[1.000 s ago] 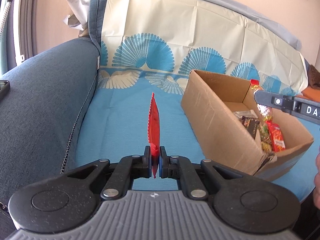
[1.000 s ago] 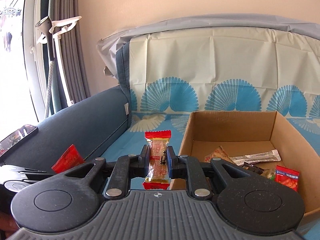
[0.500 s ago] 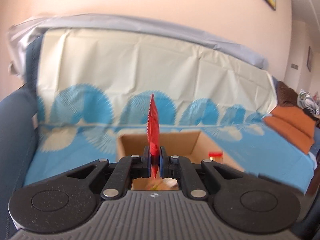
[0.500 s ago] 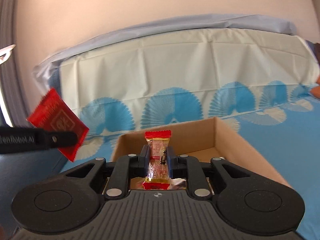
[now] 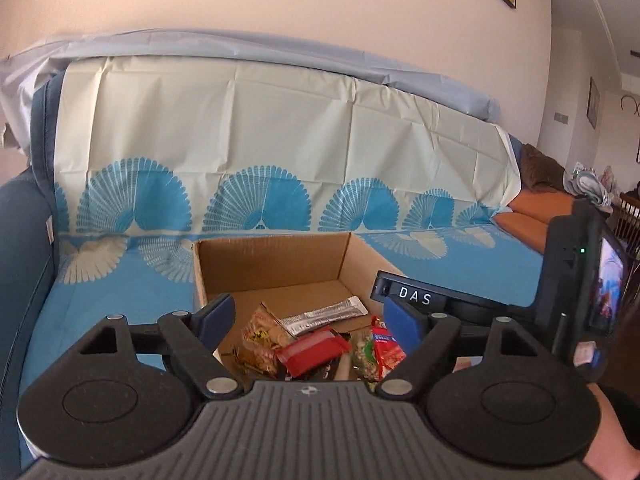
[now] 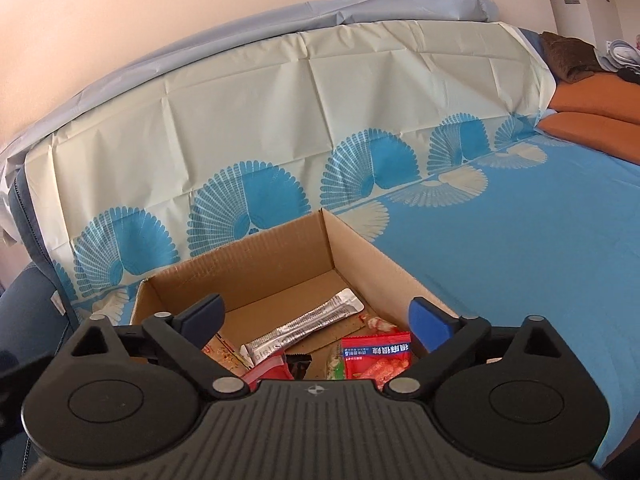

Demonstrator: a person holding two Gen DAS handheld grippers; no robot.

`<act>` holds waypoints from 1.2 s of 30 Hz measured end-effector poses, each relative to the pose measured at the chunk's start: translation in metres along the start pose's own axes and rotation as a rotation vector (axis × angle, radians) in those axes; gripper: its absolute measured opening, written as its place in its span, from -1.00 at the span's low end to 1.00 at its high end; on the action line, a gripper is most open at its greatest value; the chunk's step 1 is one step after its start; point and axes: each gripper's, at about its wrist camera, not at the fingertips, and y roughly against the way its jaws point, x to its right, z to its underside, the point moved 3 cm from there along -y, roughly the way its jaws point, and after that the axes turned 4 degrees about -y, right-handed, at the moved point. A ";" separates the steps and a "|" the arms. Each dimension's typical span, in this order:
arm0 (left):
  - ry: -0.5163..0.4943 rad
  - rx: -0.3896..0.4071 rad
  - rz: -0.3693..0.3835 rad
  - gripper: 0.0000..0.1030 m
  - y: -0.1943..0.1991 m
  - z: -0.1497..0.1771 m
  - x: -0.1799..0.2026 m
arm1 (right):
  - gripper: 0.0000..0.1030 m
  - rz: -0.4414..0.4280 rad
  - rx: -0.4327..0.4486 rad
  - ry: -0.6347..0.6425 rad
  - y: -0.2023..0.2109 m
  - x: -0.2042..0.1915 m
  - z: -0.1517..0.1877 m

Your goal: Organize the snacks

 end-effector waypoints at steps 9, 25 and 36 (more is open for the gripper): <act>0.133 -0.060 0.008 0.79 0.040 0.019 -0.005 | 0.99 -0.034 -0.018 0.062 0.031 0.006 0.002; 0.156 -0.198 -0.125 0.99 0.054 0.075 0.033 | 0.99 -0.130 -0.001 0.226 0.126 0.054 0.039; 0.140 -0.221 -0.229 0.99 0.054 0.061 0.030 | 0.99 -0.155 0.012 0.215 0.137 0.057 0.040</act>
